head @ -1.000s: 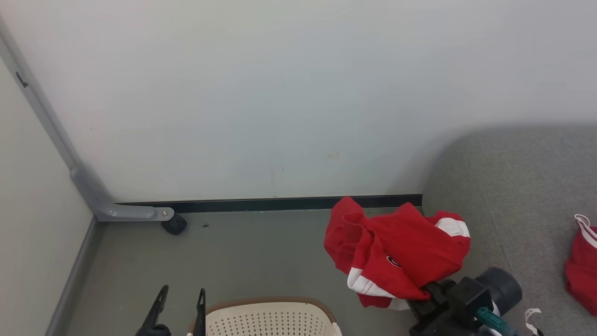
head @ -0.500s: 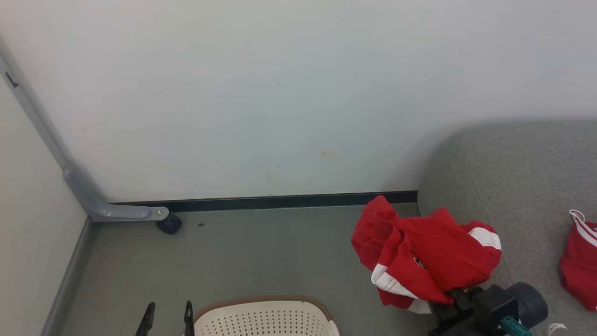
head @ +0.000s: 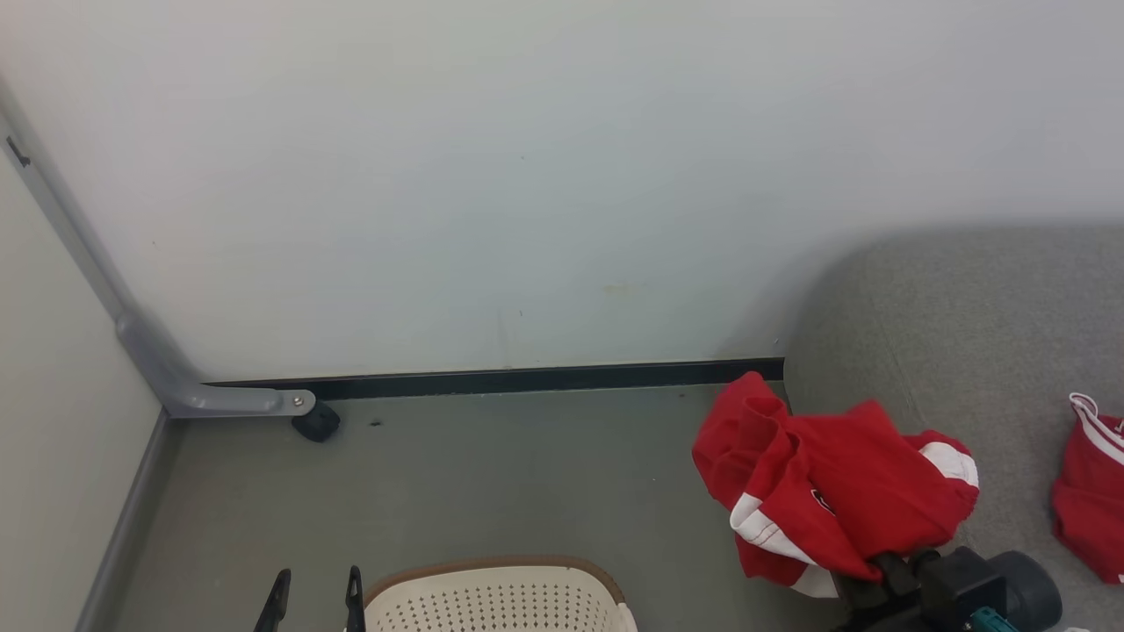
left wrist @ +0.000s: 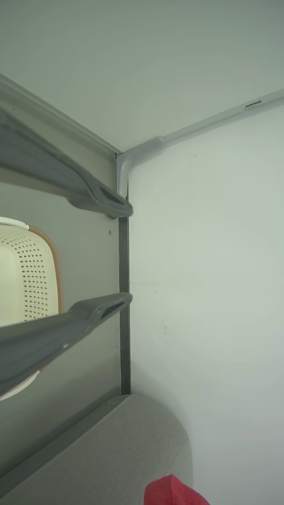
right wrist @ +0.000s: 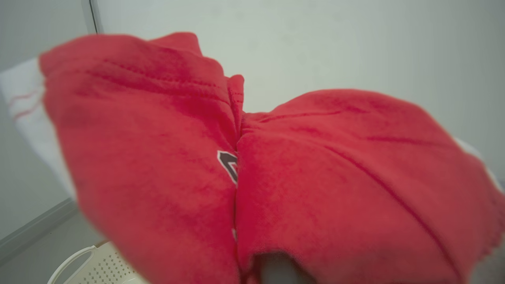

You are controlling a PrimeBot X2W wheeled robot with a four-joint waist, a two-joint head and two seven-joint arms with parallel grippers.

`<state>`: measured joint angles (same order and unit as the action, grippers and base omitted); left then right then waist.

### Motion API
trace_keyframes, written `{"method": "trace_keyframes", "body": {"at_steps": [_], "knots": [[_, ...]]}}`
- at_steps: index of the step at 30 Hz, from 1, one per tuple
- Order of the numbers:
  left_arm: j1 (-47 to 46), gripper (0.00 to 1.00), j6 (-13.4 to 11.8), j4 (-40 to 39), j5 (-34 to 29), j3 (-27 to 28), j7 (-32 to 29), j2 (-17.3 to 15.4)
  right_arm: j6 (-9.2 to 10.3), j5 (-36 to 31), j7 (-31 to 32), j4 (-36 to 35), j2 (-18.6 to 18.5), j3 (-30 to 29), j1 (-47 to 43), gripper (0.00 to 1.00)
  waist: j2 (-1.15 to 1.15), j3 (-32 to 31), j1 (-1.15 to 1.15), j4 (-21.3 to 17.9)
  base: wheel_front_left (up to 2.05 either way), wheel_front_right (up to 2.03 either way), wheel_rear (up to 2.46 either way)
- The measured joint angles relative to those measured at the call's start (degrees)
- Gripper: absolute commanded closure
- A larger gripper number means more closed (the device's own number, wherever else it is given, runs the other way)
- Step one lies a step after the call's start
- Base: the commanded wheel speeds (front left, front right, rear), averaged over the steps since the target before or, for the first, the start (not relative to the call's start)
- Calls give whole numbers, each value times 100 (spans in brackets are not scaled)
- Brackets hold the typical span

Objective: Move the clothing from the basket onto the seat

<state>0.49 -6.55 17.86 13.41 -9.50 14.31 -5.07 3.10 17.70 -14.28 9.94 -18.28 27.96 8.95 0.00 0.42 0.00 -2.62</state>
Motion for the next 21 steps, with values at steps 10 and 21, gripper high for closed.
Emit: {"method": "trace_keyframes", "body": {"at_steps": [10, 21], "knots": [[2, 0, 7, -27, -94, 19, 0, 15, 43, -3, 0, -45, 48, -131, -35, 100, 0, 33, 0, -152, 0, 0, 0], [1, 0, 112, -160, -107, 66, 0, 23, 42, -62, 0, -113, 79, -311, -16, 100, 0, 120, 0, -607, 0, 0, 0]]}}
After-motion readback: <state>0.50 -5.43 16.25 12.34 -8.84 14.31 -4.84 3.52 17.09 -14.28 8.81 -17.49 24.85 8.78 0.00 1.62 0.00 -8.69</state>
